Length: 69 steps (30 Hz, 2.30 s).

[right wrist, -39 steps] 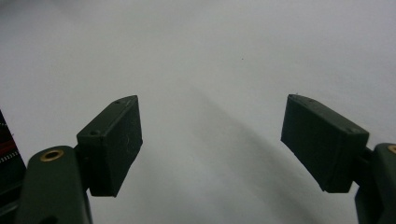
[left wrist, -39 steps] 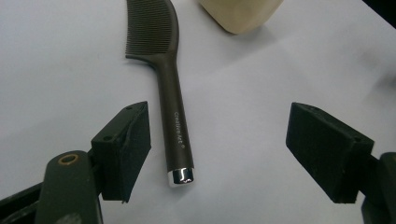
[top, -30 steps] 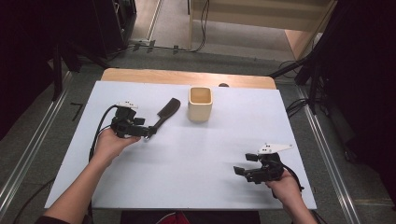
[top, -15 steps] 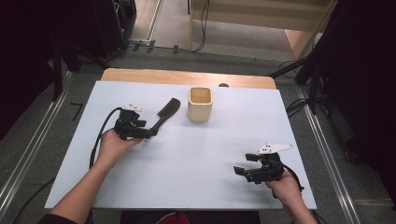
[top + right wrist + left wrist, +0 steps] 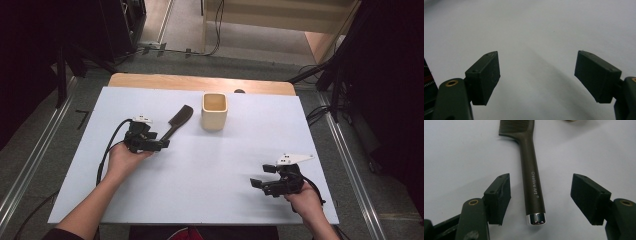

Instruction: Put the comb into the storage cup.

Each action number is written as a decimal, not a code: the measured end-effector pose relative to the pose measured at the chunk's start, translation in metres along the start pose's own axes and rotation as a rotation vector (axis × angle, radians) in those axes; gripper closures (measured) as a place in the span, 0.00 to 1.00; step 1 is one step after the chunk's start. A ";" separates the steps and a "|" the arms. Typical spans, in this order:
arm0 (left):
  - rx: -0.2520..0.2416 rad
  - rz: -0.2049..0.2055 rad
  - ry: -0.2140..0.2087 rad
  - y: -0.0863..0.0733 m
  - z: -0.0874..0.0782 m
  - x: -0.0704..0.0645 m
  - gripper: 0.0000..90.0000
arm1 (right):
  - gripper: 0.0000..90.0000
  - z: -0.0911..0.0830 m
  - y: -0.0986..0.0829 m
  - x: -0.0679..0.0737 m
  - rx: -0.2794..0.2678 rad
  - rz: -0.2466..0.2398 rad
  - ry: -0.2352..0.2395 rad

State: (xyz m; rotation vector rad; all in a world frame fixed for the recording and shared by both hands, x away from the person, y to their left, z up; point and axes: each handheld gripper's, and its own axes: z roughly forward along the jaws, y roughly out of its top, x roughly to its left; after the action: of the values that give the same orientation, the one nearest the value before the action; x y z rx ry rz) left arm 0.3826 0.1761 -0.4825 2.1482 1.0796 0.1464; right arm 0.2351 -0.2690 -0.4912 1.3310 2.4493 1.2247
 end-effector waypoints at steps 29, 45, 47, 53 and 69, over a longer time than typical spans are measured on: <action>-0.012 0.082 0.133 -0.015 0.011 -0.011 0.62 | 0.21 0.001 0.000 0.001 0.013 -0.014 -0.012; 0.002 0.109 0.194 -0.015 0.014 -0.020 0.79 | 0.21 0.003 0.000 0.002 0.018 -0.019 -0.011; 0.005 0.110 0.190 -0.014 0.014 -0.020 0.81 | 0.21 0.003 0.000 0.002 0.020 -0.019 -0.012; -0.005 0.072 0.171 -0.014 0.013 -0.017 0.82 | 0.21 0.003 0.000 0.001 0.021 -0.021 -0.011; -0.006 -0.040 0.115 -0.007 0.007 -0.007 0.82 | 0.20 0.002 0.000 0.004 -0.039 -0.068 0.003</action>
State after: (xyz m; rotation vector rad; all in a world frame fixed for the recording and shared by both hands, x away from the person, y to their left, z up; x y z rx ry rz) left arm 0.3759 0.1699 -0.4909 2.1333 1.1847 0.2567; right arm 0.2338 -0.2652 -0.4911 1.2264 2.4378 1.2524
